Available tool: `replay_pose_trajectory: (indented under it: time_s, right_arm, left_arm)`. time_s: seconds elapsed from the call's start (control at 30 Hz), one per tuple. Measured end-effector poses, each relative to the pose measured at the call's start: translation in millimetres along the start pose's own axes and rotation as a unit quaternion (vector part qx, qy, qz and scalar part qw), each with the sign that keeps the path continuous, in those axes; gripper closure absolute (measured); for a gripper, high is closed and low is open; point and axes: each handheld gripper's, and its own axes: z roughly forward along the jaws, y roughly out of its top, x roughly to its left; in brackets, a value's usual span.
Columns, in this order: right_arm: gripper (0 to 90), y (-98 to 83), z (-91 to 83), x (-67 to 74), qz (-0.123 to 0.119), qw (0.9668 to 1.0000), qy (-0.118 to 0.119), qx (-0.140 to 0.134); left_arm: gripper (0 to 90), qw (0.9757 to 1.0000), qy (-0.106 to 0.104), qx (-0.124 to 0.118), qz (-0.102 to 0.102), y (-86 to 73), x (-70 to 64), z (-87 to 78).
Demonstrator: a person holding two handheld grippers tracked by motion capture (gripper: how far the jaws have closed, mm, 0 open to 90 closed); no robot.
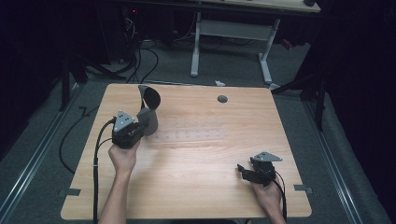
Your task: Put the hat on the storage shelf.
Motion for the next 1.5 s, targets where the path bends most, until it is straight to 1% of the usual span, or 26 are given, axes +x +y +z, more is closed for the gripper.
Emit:
replay_pose_trajectory:
  time_s: [0.1,0.23,0.33,0.53,0.6,0.63,0.77,0.93,1.2,1.37,1.43,1.5]
  right_arm:
    - [34.5,0.0,0.0,0.0,0.000,1.0000,0.000,0.000]
    - [34.3,0.0,0.0,0.0,0.000,1.0000,0.001,0.000]
    - [34.1,-0.1,-0.1,-0.3,0.001,1.0000,0.002,0.000]
    - [33.9,0.0,0.1,0.1,-0.002,1.0000,0.002,0.000]
    - [34.0,0.0,0.1,0.2,-0.002,1.0000,0.001,0.000]
    - [34.0,0.0,0.1,0.2,-0.003,1.0000,0.001,0.000]
    - [34.1,0.0,0.2,0.4,-0.003,1.0000,0.000,0.000]
    - [34.0,0.0,0.2,0.4,-0.003,1.0000,0.000,0.000]
    - [33.9,0.0,0.2,0.3,-0.003,1.0000,0.001,0.000]
    - [33.7,0.0,0.1,0.4,-0.003,1.0000,0.001,0.001]
    - [33.7,0.0,0.1,0.4,-0.003,1.0000,0.001,0.001]
    - [33.6,0.0,0.1,0.4,-0.003,1.0000,0.001,0.001]
  left_arm:
    - [86.5,1.0000,0.004,0.003,0.005,-3.1,0.5,2.6]
    - [86.5,1.0000,0.005,0.005,0.006,-6.1,0.1,4.8]
    - [86.5,0.9999,0.008,0.010,0.010,-11.2,-0.1,7.8]
    - [86.4,0.9998,0.013,0.011,-0.006,-20.5,7.3,9.5]
    - [86.4,0.9998,0.011,0.010,-0.012,-22.8,9.7,9.2]
    - [86.3,0.9998,0.010,0.009,-0.013,-23.3,10.0,8.7]
    - [85.6,0.9999,0.008,0.008,-0.002,-25.2,9.4,8.3]
    - [84.8,0.9999,0.011,0.006,-0.005,-26.9,11.9,7.9]
    - [82.5,0.9996,0.019,0.020,-0.011,-30.4,17.8,6.1]
    - [81.6,0.9994,0.023,0.026,-0.009,-30.2,18.1,5.3]
    - [80.8,0.9991,0.025,0.031,-0.014,-29.7,18.4,4.7]
    - [79.0,0.9991,0.027,0.030,-0.011,-29.1,18.2,4.2]
